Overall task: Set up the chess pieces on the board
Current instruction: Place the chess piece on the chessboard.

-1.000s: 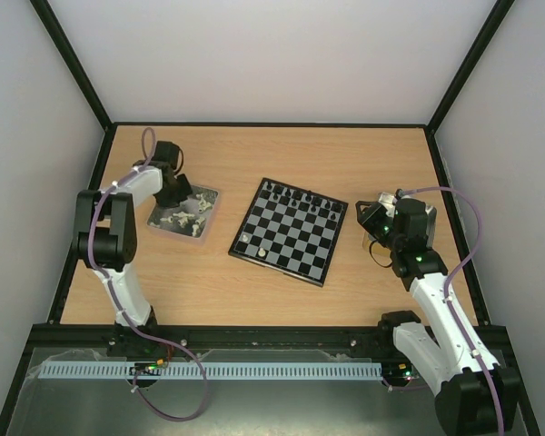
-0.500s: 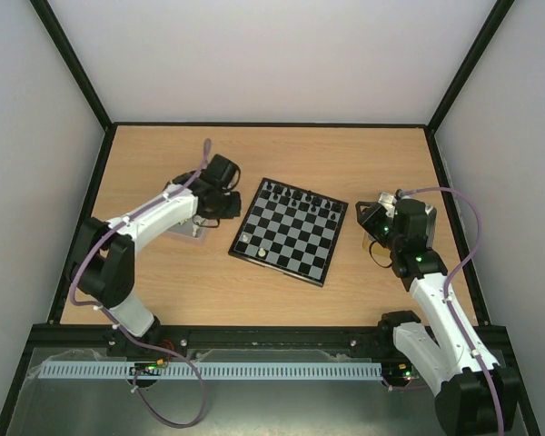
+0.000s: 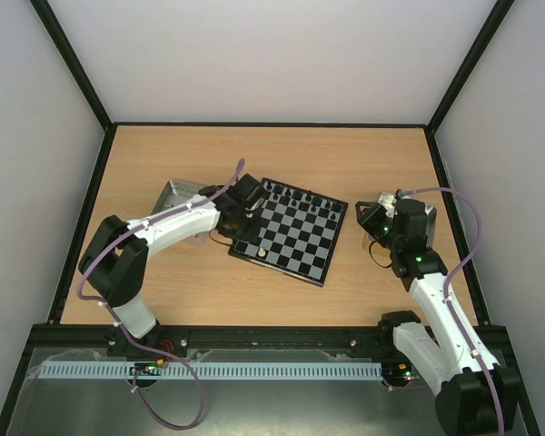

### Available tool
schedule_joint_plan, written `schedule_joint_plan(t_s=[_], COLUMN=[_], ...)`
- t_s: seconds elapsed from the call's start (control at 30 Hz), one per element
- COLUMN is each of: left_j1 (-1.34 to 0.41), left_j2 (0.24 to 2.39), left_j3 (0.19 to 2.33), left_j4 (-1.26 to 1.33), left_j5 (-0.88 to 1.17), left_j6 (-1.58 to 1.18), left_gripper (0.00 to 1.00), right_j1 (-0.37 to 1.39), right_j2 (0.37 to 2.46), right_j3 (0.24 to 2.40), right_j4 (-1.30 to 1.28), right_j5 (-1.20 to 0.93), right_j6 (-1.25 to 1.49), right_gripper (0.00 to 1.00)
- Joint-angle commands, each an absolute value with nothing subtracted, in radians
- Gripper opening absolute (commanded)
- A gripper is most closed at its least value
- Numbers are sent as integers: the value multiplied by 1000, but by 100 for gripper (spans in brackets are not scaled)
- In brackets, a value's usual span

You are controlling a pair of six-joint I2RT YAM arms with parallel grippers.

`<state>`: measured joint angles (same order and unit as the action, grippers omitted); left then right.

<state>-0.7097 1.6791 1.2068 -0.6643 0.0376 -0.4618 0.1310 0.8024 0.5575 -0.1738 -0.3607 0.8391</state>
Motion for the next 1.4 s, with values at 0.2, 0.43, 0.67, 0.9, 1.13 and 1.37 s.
schedule_joint_plan(t_s=[0.2, 0.43, 0.67, 0.9, 1.13, 1.37], left_j1=[-763, -767, -767, -764, -764, -763], left_j2=[1753, 1816, 1883, 1911, 1918, 1896], left_j3=[1219, 1247, 1295, 1307, 1318, 1347], left_j4=[-691, -665, -678, -694, -700, -716], left_j5=[58, 45, 9, -22, -23, -14], left_j6=[-436, -443, -434, -434, -434, -425], left_gripper=[9, 9, 9, 11, 14, 24], right_j1=[136, 136, 136, 135, 135, 136], right_j2=[782, 777, 770, 770, 774, 770], right_j3=[541, 540, 534, 535, 534, 532], right_j4=[-163, -163, -166, -163, -160, -161], right_j5=[-356, -358, -356, -357, -360, -357], right_j6=[845, 846, 844, 844, 844, 844], right_gripper=[29, 29, 29, 29, 29, 29])
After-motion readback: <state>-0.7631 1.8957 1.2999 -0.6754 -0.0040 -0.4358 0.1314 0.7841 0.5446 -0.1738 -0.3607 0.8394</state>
